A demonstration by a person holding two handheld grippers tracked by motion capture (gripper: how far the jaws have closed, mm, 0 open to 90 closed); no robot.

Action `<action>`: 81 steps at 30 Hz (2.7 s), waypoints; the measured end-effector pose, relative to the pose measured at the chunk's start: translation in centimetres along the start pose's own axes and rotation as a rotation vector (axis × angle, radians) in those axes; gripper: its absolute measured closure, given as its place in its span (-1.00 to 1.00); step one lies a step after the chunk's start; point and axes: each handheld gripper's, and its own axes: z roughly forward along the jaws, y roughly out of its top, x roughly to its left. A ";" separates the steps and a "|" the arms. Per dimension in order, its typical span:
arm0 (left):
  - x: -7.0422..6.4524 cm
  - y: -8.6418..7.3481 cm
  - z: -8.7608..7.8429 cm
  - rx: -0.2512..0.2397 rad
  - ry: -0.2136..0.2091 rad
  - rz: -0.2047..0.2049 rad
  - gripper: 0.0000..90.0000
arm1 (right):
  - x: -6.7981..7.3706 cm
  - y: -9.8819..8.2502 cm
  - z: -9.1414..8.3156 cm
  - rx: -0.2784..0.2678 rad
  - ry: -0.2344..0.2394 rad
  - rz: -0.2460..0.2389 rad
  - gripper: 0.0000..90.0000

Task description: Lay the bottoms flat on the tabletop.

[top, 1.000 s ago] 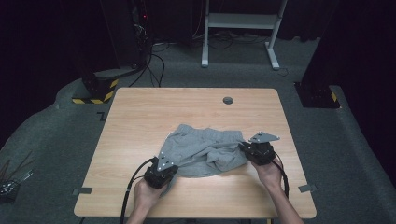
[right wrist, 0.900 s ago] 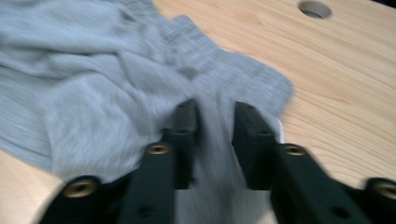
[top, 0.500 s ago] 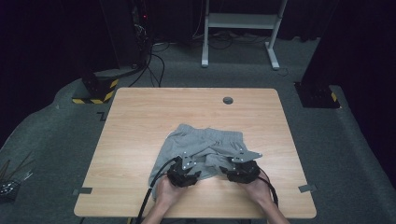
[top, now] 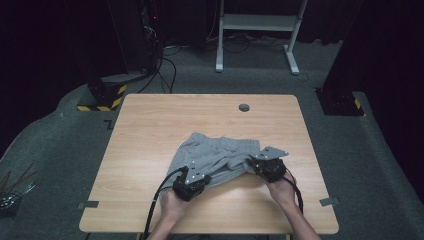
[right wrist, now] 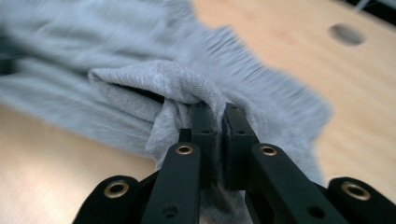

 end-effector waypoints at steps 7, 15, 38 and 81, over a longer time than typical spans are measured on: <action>0.6 -1.6 0.0 0.070 -0.013 -0.001 0.93 | -2.4 0.0 1.9 0.061 -0.063 0.071 0.90; 1.7 -2.2 -0.2 -0.002 0.043 -0.066 0.27 | -2.1 -2.1 0.5 0.044 -0.023 0.140 0.38; 4.9 -5.3 1.8 0.078 0.171 -0.209 -0.19 | 1.9 1.0 0.6 -0.044 0.051 0.024 0.94; 4.5 -5.2 2.0 0.094 0.189 -0.173 -0.30 | 0.2 1.4 3.4 0.054 -0.011 -0.003 0.94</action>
